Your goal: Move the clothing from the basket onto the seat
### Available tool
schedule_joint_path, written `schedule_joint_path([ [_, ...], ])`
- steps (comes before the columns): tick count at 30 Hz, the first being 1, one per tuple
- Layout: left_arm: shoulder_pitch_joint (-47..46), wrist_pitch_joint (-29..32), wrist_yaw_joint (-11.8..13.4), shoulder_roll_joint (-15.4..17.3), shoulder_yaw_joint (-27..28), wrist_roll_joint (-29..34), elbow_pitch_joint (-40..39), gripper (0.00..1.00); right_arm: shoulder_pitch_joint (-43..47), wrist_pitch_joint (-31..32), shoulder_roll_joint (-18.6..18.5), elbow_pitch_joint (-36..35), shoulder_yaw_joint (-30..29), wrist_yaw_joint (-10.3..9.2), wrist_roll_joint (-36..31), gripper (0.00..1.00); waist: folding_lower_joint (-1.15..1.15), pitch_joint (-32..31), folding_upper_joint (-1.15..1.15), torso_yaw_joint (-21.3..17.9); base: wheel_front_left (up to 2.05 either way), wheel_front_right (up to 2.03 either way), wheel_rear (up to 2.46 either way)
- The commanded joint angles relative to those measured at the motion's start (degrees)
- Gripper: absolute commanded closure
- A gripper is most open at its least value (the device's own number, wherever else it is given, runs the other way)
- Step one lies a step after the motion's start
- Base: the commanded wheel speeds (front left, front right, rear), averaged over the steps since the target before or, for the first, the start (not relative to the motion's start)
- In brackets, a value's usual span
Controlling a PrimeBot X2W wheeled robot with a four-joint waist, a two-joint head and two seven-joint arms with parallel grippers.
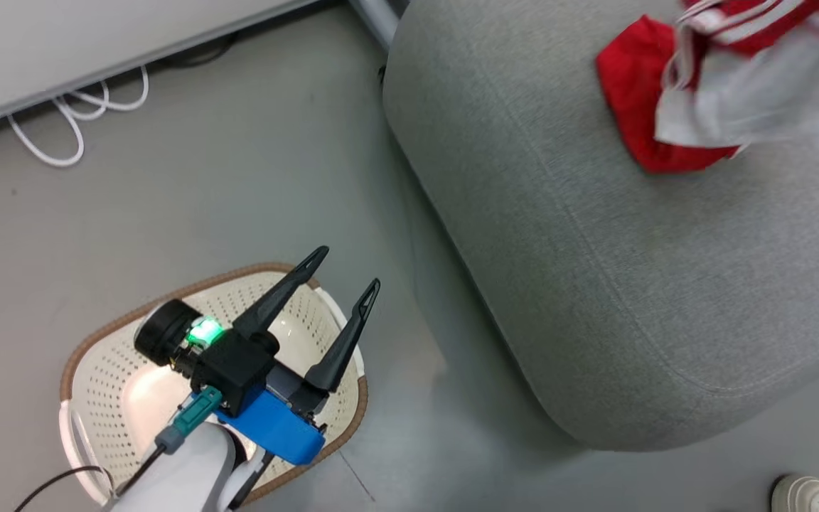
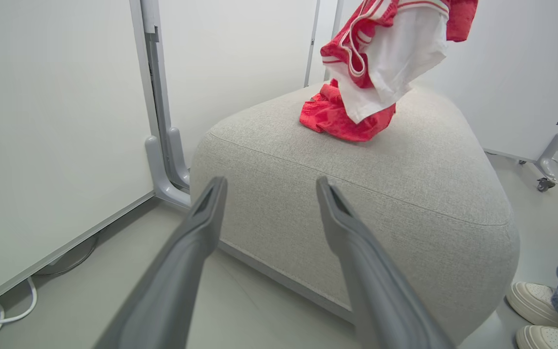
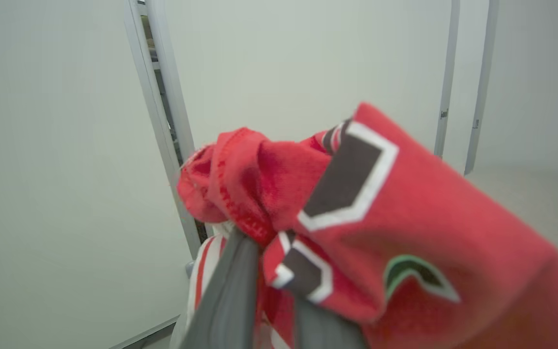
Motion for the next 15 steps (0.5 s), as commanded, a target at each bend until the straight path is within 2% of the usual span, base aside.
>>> schedule_joint_path([
  [1, -1.9, -0.1, -0.2, 0.8, -0.3, 0.0, -0.8, 0.0, -2.8, -0.6, -1.7, -0.1, -2.6, -0.02, 0.6, 1.0, -0.01, 6.8, 0.0, 4.4, 0.0, 0.0, 0.0],
  [3, -4.3, -0.1, -0.2, 1.3, -0.6, 0.3, -2.0, 0.0, -5.0, -1.1, -4.0, 0.8, -6.8, -0.02, -0.8, 1.0, -0.01, 9.4, 0.0, 5.8, 0.0, 0.0, 0.0],
  [6, -6.9, -0.1, -0.2, 1.8, -1.5, 0.8, -3.5, 0.0, -7.1, -2.2, -5.5, 3.3, -11.4, -0.01, -3.2, 1.0, -0.01, 12.6, 0.0, 7.6, 0.0, 0.0, 0.0],
  [10, -9.8, -0.1, -0.1, 2.0, -2.7, 1.1, -5.0, 0.0, -6.3, -4.1, -5.3, 7.1, -14.9, -0.02, -6.4, 1.0, -0.01, 15.0, 0.0, 9.4, 0.0, 0.0, 0.0],
  [15, -11.1, -0.1, -0.2, 2.3, -3.3, 1.4, -5.7, 0.0, -4.6, -7.2, -3.0, 13.3, -16.1, -0.02, -7.9, 1.0, -0.01, 16.1, 0.0, 10.4, 0.0, 0.0, 0.0],
])
